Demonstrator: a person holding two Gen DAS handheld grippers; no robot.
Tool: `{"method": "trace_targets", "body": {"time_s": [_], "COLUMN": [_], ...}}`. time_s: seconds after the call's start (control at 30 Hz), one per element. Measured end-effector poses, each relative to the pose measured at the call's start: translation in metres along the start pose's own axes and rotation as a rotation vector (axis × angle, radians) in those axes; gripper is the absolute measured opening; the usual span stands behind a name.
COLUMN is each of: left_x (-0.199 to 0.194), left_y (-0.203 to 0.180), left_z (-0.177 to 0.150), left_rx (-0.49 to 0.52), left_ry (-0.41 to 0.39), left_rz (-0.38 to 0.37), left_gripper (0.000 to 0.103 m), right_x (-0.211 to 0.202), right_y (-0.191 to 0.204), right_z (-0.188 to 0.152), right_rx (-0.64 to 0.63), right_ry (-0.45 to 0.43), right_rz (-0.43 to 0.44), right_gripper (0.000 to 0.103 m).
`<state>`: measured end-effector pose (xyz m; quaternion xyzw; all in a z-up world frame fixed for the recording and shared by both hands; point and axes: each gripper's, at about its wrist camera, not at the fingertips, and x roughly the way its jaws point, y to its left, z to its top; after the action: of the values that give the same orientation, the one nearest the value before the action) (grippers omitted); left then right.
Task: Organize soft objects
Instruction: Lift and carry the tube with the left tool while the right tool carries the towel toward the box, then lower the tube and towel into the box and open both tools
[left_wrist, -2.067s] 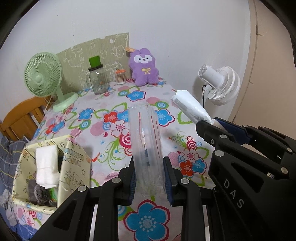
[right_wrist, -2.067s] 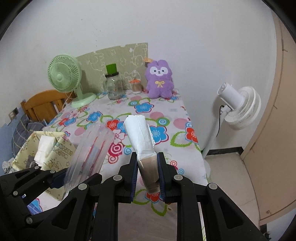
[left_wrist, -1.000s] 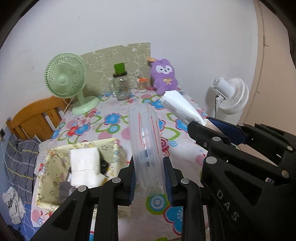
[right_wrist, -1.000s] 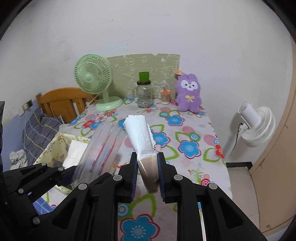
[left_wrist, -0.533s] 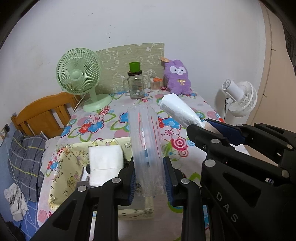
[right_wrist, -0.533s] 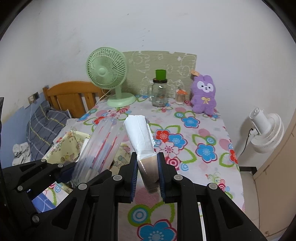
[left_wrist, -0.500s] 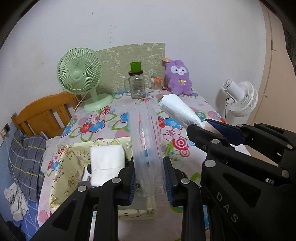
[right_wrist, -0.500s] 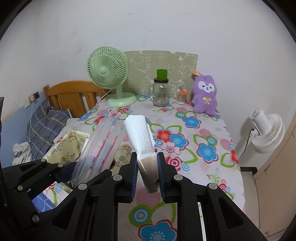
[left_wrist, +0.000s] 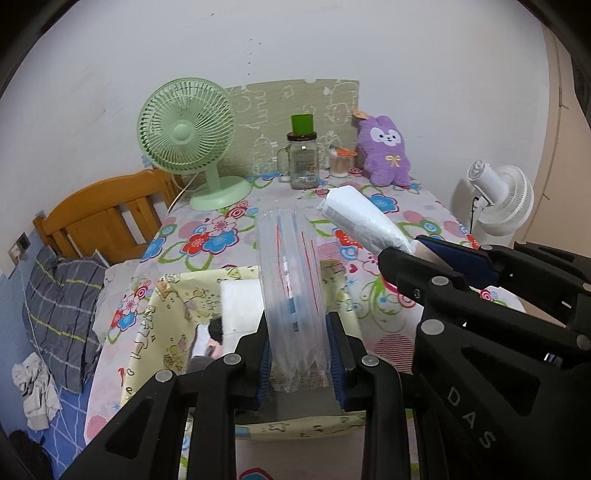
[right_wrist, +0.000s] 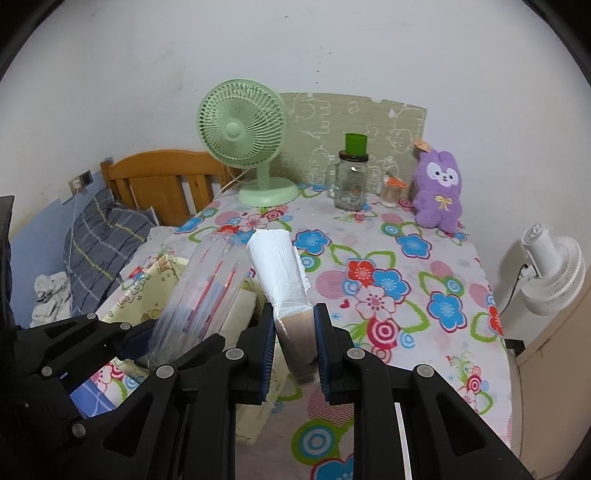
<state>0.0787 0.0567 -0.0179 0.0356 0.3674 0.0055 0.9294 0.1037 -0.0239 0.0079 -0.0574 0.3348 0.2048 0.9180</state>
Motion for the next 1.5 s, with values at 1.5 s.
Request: {"method": "trace_targets", "body": {"time_s": [1.5], "left_x": [0.051], "left_y": [0.086], "left_z": [-0.035], "left_rx": [-0.109], "left_ry": [0.112], "left_rz": [0.079], "left_gripper": [0.06], "right_x": [0.074], "right_y": [0.08], "right_z": [-0.009], "right_rx": [-0.101], "right_ry": [0.154], "right_rz": [0.142], "right_gripper": [0.023]}}
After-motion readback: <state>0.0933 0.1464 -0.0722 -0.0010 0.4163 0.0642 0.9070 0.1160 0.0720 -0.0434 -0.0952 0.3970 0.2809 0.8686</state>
